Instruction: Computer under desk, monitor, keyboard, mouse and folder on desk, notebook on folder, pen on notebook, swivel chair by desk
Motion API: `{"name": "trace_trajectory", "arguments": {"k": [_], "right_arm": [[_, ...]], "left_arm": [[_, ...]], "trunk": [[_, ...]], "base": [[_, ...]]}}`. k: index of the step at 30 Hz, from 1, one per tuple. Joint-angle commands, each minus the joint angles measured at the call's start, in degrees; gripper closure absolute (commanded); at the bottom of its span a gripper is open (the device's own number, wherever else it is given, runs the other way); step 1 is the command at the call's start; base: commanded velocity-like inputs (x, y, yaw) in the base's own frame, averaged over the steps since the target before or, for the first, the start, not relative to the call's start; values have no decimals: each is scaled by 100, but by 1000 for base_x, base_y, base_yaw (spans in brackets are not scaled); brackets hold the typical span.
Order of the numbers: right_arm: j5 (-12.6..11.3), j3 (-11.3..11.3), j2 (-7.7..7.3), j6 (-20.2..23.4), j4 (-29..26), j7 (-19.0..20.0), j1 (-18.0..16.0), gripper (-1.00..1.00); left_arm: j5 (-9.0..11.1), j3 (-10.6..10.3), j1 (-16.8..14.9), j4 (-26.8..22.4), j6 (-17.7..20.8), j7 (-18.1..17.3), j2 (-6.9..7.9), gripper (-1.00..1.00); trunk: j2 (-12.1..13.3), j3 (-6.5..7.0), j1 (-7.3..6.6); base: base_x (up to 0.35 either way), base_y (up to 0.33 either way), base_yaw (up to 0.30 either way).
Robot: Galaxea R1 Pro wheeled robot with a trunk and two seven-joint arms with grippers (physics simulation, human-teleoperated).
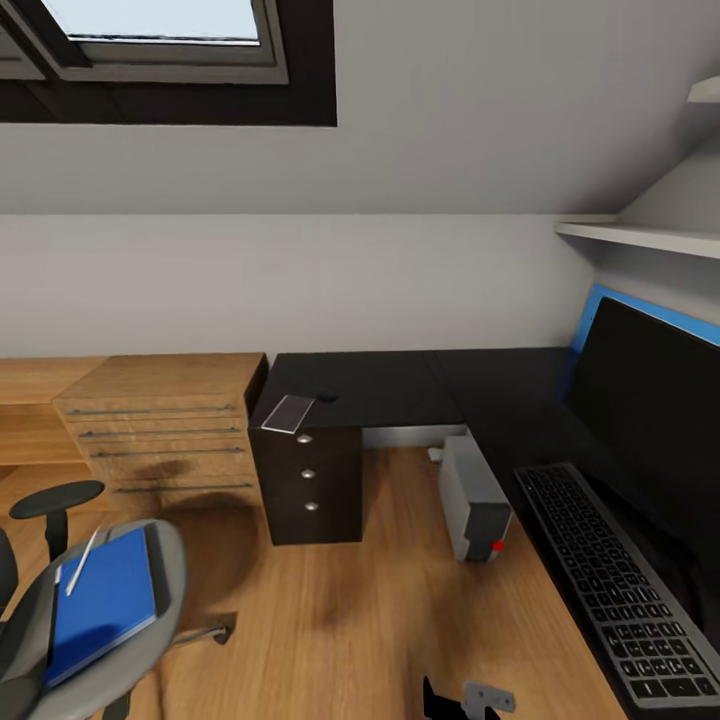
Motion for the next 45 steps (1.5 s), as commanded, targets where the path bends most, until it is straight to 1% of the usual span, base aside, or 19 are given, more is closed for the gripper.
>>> {"name": "trace_trajectory", "arguments": {"k": [1,26,32,36,41,45], "right_arm": [[-60,44,4,-20,10,12,-5,-100],[-67,44,20,-20,9,9,-5,-100],[-67,44,26,-20,7,3,-5,-100],[-65,44,18,-20,7,3,-5,-100],[-68,42,15,-20,7,4,-5,-100],[-69,44,18,-20,7,3,-5,-100]], "left_arm": [[61,-31,-3,3,-6,-38,1,-100],[61,-34,-3,3,7,-38,1,-100],[61,-42,-3,3,22,-38,-7,-100],[61,-43,-3,3,24,-38,-8,-100],[61,-43,-3,3,24,-38,-8,-100],[61,-44,-3,3,24,-38,-8,-100]], "trunk": [[-3,-6,4],[-3,-6,4],[-3,-15,4],[-3,-32,4],[-3,-37,4],[-3,-43,4]], "base": [[335,0,0],[335,0,0],[330,0,144],[167,0,185],[41,0,37],[226,0,84]]}}
